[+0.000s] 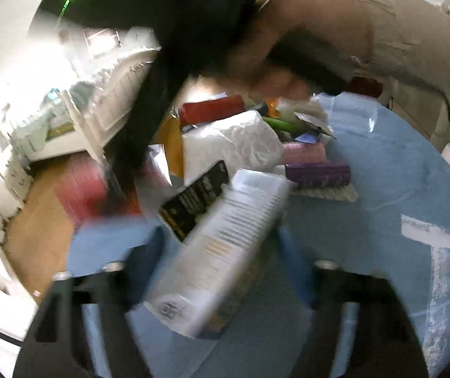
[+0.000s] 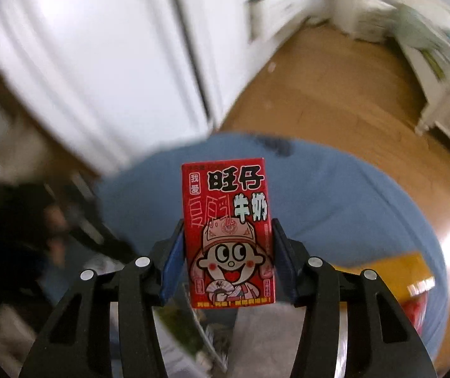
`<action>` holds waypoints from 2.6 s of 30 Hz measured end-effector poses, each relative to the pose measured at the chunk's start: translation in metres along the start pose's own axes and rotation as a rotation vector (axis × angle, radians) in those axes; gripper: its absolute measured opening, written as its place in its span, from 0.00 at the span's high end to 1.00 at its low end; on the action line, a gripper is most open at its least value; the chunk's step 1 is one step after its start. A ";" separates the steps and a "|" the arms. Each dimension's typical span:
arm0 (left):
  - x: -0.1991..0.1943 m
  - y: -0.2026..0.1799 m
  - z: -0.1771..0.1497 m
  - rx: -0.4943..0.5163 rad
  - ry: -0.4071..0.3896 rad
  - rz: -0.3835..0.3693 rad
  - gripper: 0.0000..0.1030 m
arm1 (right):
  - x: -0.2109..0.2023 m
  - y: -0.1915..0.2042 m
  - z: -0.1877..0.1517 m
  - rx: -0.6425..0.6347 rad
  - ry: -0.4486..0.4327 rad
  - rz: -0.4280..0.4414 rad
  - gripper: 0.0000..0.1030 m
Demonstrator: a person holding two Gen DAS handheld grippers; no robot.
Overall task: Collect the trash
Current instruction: 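Grasp the white milk carton with the left gripper while the right grasps the red milk box, then carry the white carton to the black bin and release it with the left gripper, then grasp the yellow wrapper with the left gripper while the right grasps the paper snack tube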
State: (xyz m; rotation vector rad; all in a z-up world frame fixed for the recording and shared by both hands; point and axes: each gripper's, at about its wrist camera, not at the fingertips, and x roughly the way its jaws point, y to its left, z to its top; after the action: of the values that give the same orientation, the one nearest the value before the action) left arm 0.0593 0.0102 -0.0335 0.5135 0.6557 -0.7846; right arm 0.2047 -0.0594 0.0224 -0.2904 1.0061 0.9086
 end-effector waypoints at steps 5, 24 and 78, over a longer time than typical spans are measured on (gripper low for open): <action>-0.007 -0.005 0.002 -0.042 -0.009 0.003 0.59 | -0.104 -0.011 -0.042 0.201 -0.293 0.047 0.50; -0.017 -0.093 0.138 -0.369 -0.198 -0.011 0.61 | -0.300 -0.078 -0.356 0.660 -0.854 -0.368 0.50; 0.090 -0.107 0.232 -0.494 -0.072 -0.025 0.24 | -0.255 -0.164 -0.419 0.840 -0.664 -0.409 0.20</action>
State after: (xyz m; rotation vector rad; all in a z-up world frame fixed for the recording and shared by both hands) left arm 0.1029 -0.2453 0.0443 0.0265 0.7599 -0.6311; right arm 0.0228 -0.5412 -0.0208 0.4816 0.5917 0.1245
